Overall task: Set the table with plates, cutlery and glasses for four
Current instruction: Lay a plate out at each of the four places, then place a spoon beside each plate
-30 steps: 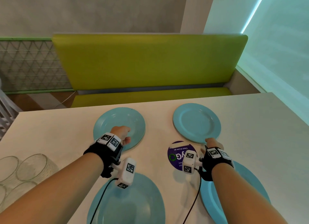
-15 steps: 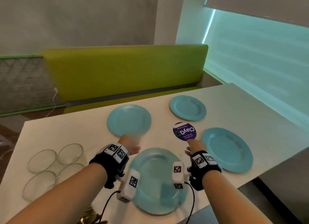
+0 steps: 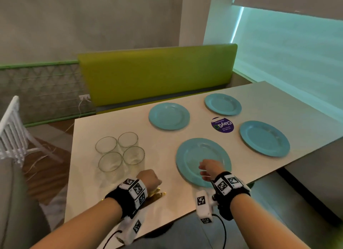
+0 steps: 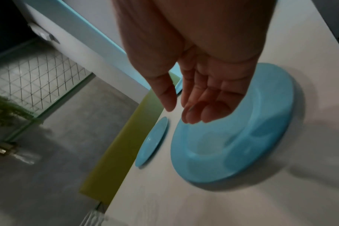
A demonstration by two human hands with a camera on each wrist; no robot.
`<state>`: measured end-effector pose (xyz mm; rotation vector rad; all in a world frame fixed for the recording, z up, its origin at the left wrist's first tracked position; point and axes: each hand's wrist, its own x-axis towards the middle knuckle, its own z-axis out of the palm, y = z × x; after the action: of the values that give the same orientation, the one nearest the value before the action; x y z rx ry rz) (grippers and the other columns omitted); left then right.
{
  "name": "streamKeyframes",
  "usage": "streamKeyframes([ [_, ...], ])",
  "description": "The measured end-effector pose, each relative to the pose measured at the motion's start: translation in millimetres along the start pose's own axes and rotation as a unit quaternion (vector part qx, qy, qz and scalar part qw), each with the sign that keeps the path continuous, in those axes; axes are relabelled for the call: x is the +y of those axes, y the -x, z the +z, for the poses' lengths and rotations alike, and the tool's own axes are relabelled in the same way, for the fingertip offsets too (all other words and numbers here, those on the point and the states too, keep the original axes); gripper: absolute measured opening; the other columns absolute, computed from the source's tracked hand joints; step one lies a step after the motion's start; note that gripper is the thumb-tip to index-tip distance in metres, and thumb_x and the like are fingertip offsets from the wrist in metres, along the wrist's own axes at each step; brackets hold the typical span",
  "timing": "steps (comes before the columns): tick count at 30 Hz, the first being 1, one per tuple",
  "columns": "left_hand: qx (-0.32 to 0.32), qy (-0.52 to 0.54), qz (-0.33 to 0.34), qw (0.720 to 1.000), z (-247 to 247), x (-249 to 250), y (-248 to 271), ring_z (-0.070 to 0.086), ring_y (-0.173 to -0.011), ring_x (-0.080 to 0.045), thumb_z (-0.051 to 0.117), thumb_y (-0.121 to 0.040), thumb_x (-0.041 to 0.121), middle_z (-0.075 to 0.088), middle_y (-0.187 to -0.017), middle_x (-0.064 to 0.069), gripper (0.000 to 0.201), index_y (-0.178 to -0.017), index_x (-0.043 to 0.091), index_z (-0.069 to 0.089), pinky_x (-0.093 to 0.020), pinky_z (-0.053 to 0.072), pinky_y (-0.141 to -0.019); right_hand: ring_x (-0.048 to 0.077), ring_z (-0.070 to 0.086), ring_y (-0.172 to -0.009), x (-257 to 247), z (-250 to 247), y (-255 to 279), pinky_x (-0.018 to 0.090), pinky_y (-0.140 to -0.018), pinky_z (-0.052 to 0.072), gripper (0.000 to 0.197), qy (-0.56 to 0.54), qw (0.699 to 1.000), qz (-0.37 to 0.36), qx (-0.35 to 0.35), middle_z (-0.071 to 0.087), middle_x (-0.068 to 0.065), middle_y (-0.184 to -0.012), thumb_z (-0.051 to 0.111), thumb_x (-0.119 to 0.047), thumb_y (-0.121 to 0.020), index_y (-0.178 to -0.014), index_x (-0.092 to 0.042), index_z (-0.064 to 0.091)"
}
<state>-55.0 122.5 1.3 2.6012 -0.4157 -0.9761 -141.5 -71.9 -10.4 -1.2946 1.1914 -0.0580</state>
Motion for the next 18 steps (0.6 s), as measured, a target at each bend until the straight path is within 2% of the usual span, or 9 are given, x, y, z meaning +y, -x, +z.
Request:
streamKeyframes([
  [5, 0.031, -0.143, -0.039, 0.988, -6, -37, 2, 0.057, -0.119, -0.023, 0.047, -0.094, 0.022, 0.058, -0.130, -0.009, 0.036, -0.124, 0.006, 0.055, -0.026, 0.046, -0.095, 0.017, 0.045, -0.055, 13, 16, 8, 0.023, -0.051, 0.036, 0.021, 0.033, 0.999, 0.012, -0.020, 0.051, 0.004, -0.070, 0.045, -0.009, -0.095, -0.074, -0.011, 0.048],
  [9, 0.078, -0.189, -0.070, 0.976, -4, -65, 1, 0.046, -0.128, -0.024, 0.050, -0.092, 0.022, 0.045, -0.138, -0.009, 0.044, -0.134, 0.009, 0.042, -0.028, 0.037, -0.104, 0.018, 0.044, -0.055, 21, 22, 12, 0.024, -0.051, 0.036, 0.020, 0.044, 0.999, 0.018, -0.026, 0.051, 0.005, -0.071, 0.046, -0.007, -0.095, -0.075, -0.010, 0.048],
  [11, 0.066, -0.203, -0.076, 0.974, -1, -79, 0, 0.042, -0.130, -0.025, 0.054, -0.091, 0.024, 0.043, -0.139, -0.009, 0.051, -0.137, 0.009, 0.038, -0.031, 0.035, -0.107, 0.018, 0.044, -0.056, 23, 25, 13, 0.025, -0.051, 0.036, 0.021, 0.047, 0.998, 0.021, -0.026, 0.051, 0.006, -0.070, 0.047, -0.007, -0.094, -0.074, -0.010, 0.049],
  [15, 0.036, -0.188, -0.045, 0.981, -1, -94, -2, 0.046, -0.126, -0.027, 0.062, -0.085, 0.035, 0.045, -0.136, -0.011, 0.059, -0.135, 0.011, 0.041, -0.033, 0.041, -0.104, 0.018, 0.043, -0.054, 27, 31, 15, 0.024, -0.051, 0.034, 0.023, 0.049, 0.998, 0.020, -0.033, 0.050, 0.006, -0.069, 0.047, -0.007, -0.094, -0.071, -0.011, 0.047],
  [18, 0.025, -0.194, -0.009, 0.981, -5, -100, -5, 0.049, -0.123, -0.026, 0.066, -0.084, 0.036, 0.048, -0.133, -0.010, 0.059, -0.133, 0.012, 0.046, -0.032, 0.042, -0.102, 0.019, 0.044, -0.055, 28, 34, 17, 0.024, -0.051, 0.035, 0.021, 0.057, 0.998, 0.017, -0.038, 0.051, 0.006, -0.069, 0.047, -0.007, -0.093, -0.072, -0.011, 0.048],
])
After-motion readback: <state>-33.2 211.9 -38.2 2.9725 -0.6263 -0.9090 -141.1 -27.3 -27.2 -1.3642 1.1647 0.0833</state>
